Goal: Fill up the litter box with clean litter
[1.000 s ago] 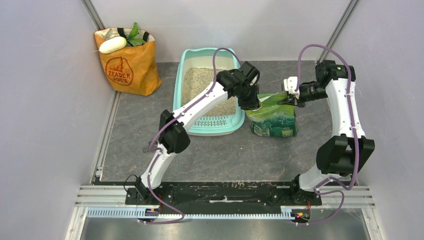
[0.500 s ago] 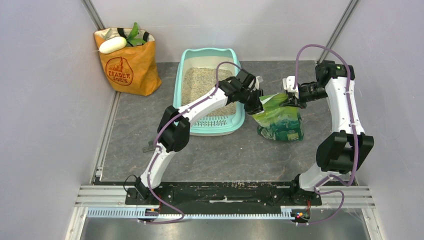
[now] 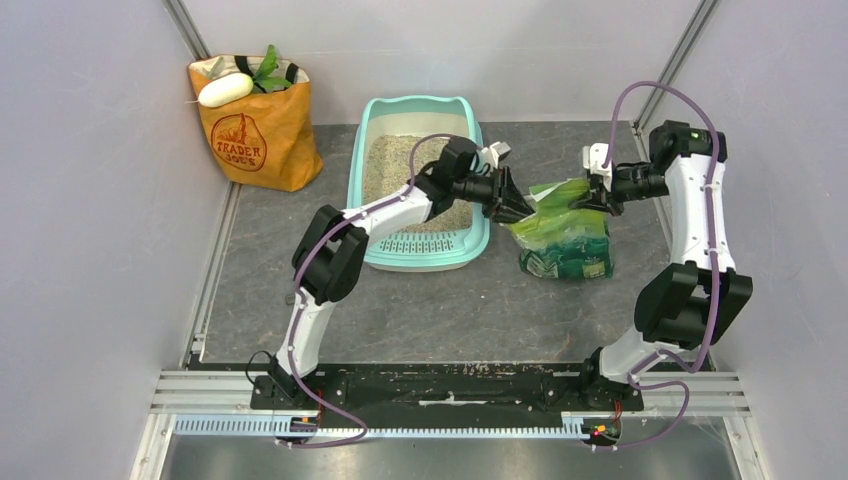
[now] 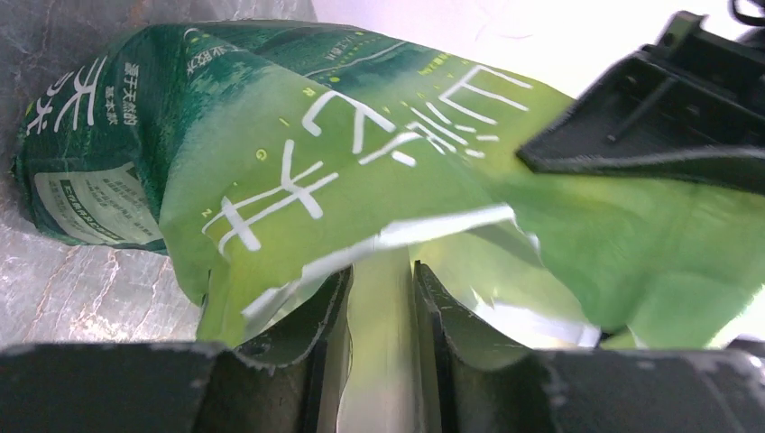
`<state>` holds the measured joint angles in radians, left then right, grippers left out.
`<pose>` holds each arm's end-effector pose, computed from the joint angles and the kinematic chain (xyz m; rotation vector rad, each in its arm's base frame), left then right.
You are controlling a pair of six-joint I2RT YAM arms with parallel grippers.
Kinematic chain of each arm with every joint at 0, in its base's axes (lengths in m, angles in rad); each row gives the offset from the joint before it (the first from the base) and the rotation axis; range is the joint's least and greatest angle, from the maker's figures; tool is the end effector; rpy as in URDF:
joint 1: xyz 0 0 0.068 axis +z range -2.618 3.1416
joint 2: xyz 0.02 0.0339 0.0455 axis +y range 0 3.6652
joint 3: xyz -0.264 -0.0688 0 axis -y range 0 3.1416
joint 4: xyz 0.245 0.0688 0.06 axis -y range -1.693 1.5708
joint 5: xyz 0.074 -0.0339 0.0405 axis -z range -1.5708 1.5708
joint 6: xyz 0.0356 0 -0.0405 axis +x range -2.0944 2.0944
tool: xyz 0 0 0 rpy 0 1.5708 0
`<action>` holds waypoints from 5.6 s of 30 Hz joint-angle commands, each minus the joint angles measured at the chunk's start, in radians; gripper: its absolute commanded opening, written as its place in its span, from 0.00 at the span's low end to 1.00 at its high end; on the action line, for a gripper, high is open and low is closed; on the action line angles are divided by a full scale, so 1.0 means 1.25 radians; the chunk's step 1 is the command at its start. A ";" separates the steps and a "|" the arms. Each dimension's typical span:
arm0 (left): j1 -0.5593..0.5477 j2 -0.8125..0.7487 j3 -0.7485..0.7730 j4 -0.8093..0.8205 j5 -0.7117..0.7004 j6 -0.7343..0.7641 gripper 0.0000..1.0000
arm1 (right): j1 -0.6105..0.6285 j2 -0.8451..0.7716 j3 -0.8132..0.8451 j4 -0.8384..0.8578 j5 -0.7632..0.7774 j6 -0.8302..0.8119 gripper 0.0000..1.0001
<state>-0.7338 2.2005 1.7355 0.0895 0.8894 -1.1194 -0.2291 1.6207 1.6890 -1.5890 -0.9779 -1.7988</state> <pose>0.3610 -0.3628 0.2353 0.2933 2.4150 -1.9217 0.2776 -0.0344 0.3600 -1.5913 1.5511 0.5775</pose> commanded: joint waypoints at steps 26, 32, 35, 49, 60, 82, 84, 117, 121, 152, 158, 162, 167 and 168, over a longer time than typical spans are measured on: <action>0.220 -0.225 -0.166 0.118 0.104 -0.119 0.02 | 0.059 0.001 0.096 0.231 -0.099 0.264 0.00; 0.230 -0.247 -0.186 0.181 0.123 -0.166 0.02 | 0.071 -0.003 0.097 0.237 -0.080 0.256 0.00; 0.246 -0.259 -0.206 0.226 0.136 -0.200 0.02 | 0.076 0.001 0.114 0.243 -0.063 0.268 0.00; 0.306 -0.296 -0.333 0.498 0.203 -0.356 0.02 | 0.114 -0.027 0.140 0.264 -0.001 0.349 0.00; 0.370 -0.298 -0.366 0.576 0.252 -0.394 0.02 | 0.130 -0.037 0.138 0.284 0.008 0.398 0.00; 0.576 -0.444 -0.240 -0.425 0.107 0.341 0.02 | 0.148 0.016 0.263 0.228 0.041 0.406 0.00; 0.574 -0.437 -0.183 -0.551 0.018 0.444 0.02 | 0.148 0.019 0.272 0.224 0.046 0.406 0.00; 0.301 -0.344 0.359 -0.859 -0.135 0.812 0.02 | 0.179 0.052 0.309 0.208 0.080 0.395 0.00; 0.249 -0.315 0.378 -0.851 -0.089 0.751 0.02 | 0.202 0.050 0.307 0.205 0.072 0.387 0.00; 0.062 -0.040 0.531 -0.933 -0.367 0.571 0.02 | 0.175 -0.061 0.124 0.110 0.110 0.211 0.00; 0.018 -0.001 0.545 -0.947 -0.487 0.517 0.02 | 0.179 -0.064 0.138 0.081 0.126 0.177 0.00; 0.002 0.034 0.578 -0.950 -0.530 0.505 0.02 | 0.195 -0.069 0.138 0.067 0.127 0.153 0.00; -0.033 0.072 0.560 -0.972 -0.523 0.491 0.02 | 0.209 -0.065 0.147 0.068 0.132 0.132 0.00; -0.035 0.077 0.551 -0.974 -0.525 0.485 0.02 | 0.210 -0.062 0.152 0.068 0.131 0.132 0.00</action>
<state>-0.7536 2.2490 2.4287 -1.0882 0.3187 -0.4679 0.0177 1.6024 1.8263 -1.4921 -0.7586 -1.5917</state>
